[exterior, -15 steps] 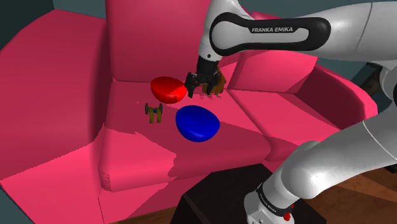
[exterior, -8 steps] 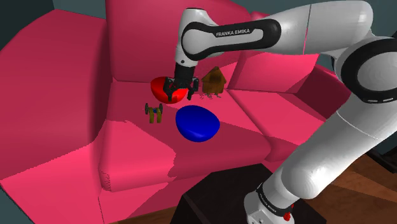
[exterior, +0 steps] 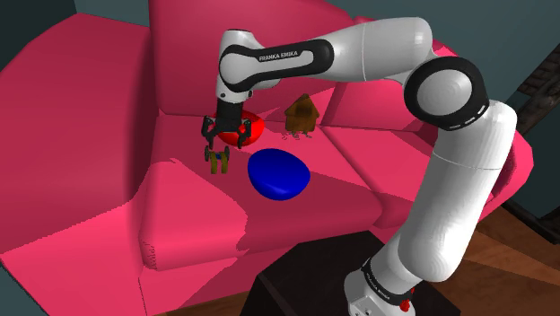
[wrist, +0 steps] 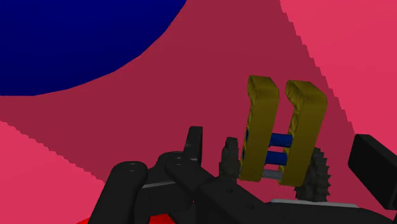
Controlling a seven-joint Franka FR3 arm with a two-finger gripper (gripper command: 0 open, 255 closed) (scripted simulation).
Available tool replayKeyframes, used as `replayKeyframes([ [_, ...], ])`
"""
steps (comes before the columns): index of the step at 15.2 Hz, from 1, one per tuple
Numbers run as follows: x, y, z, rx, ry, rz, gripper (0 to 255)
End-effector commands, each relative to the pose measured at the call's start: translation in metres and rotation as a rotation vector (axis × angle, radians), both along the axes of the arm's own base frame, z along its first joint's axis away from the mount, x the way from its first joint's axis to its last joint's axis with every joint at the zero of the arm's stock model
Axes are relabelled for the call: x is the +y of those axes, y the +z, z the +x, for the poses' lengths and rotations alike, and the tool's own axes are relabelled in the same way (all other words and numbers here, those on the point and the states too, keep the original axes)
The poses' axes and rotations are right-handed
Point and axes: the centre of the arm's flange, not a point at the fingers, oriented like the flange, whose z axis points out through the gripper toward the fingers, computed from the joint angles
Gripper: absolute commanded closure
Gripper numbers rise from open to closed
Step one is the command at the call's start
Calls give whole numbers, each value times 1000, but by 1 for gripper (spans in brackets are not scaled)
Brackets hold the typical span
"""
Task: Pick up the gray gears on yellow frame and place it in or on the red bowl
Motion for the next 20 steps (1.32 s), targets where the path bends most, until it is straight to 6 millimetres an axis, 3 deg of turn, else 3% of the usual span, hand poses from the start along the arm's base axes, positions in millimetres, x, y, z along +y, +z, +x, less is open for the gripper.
replayKeyframes([
  [1,10,-13,15,15,-24,10,0],
  [9,13,-53,8,15,-24,10,0],
  [16,13,-53,8,15,-24,10,0],
  [17,13,-53,8,15,-24,10,255],
  [20,13,-53,9,15,-24,10,255],
])
